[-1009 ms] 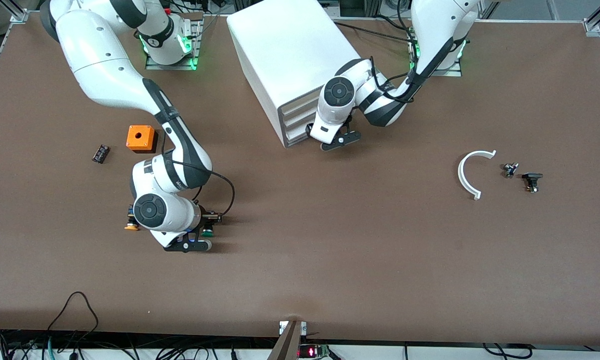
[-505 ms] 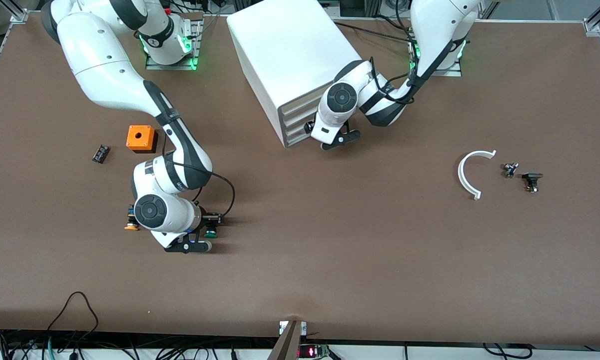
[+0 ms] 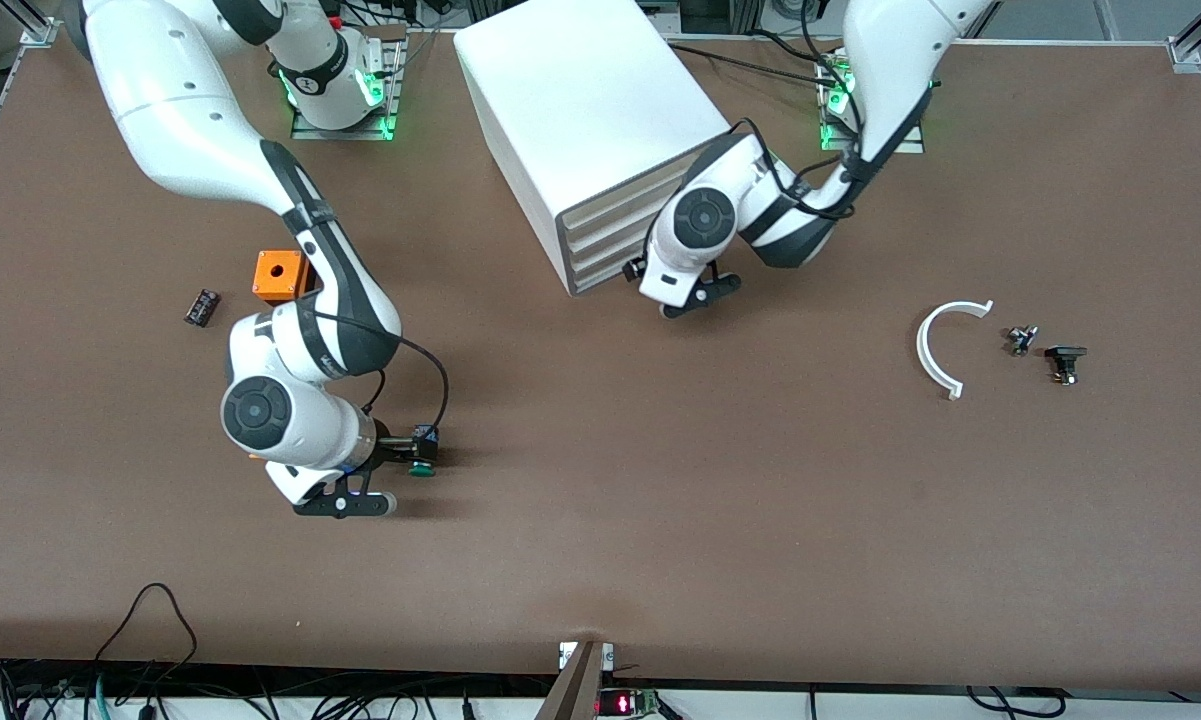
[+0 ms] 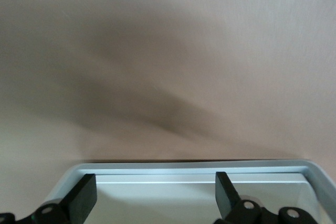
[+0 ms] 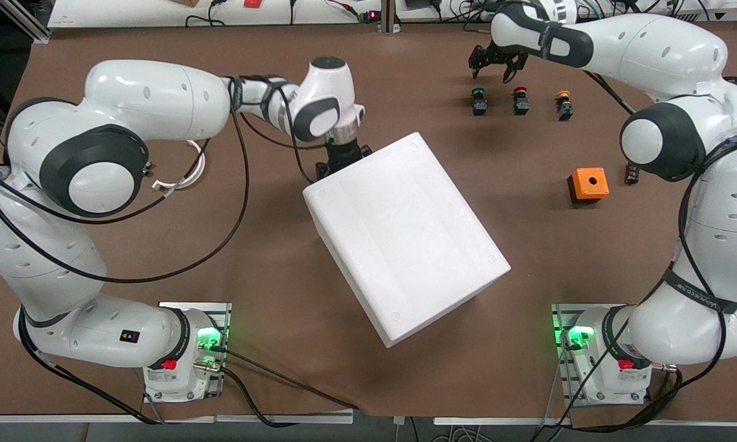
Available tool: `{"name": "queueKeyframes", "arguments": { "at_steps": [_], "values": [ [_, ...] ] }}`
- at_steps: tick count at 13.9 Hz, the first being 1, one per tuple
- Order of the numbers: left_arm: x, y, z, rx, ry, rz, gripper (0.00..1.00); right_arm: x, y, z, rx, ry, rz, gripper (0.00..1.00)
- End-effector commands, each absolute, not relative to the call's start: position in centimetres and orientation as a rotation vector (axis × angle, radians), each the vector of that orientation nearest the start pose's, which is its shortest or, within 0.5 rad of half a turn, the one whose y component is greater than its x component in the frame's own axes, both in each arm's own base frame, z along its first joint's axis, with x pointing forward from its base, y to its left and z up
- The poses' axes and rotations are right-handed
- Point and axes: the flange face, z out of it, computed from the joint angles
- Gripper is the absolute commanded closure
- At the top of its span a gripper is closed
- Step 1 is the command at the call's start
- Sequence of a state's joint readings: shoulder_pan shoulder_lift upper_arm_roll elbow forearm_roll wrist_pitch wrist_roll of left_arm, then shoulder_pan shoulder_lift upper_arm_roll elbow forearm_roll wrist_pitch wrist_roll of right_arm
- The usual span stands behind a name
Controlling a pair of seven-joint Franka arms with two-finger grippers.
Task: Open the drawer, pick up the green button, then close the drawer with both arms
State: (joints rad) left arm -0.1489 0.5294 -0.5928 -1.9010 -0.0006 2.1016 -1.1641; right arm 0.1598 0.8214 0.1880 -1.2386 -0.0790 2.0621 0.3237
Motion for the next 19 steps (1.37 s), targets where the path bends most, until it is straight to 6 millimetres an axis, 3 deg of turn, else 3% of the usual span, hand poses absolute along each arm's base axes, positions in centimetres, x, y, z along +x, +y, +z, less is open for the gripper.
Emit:
{"name": "queueKeyframes", "arguments": {
  "at_steps": [1,3,6,8,10,12,15,17,19],
  "values": [
    [50.1,-36.6,30.1,-2.999,-0.567,0.649,0.01,71.6,21.0,34.2,-3.088,-0.021,-0.032,0.01],
    [53.8,-32.5,33.1,-3.041,-0.513,0.652,0.01,70.8,20.6,38.4,-3.099,-0.014,-0.050,0.01],
    [59.1,-25.3,38.3,-3.141,-0.441,0.600,0.01,70.0,18.5,44.0,-3.105,0.028,-0.094,0.01],
    [61.2,-20.7,41.8,-3.182,-0.392,0.560,0.01,69.1,16.9,47.3,-3.114,0.059,-0.085,0.01],
    [62.5,-16.5,44.2,-3.209,-0.197,0.499,0.01,68.2,14.3,50.2,-3.114,0.109,-0.108,0.01],
    [62.9,-13.4,46.4,-3.192,-0.053,0.426,0.01,66.7,12.8,52.6,-3.124,0.121,-0.099,0.01],
    [61.7,-11.8,51.1,-3.152,0.086,0.288,0.01,64.3,11.3,55.0,-3.150,0.099,-0.088,0.01],
    [61.0,-6.7,54.3,-3.188,0.056,0.223,0.01,62.6,10.0,56.4,-3.165,0.101,-0.074,0.01],
    [59.5,-3.0,55.8,-3.179,0.132,0.185,0.01,61.2,8.5,57.6,-3.159,0.103,-0.060,0.01]
  ]
}}
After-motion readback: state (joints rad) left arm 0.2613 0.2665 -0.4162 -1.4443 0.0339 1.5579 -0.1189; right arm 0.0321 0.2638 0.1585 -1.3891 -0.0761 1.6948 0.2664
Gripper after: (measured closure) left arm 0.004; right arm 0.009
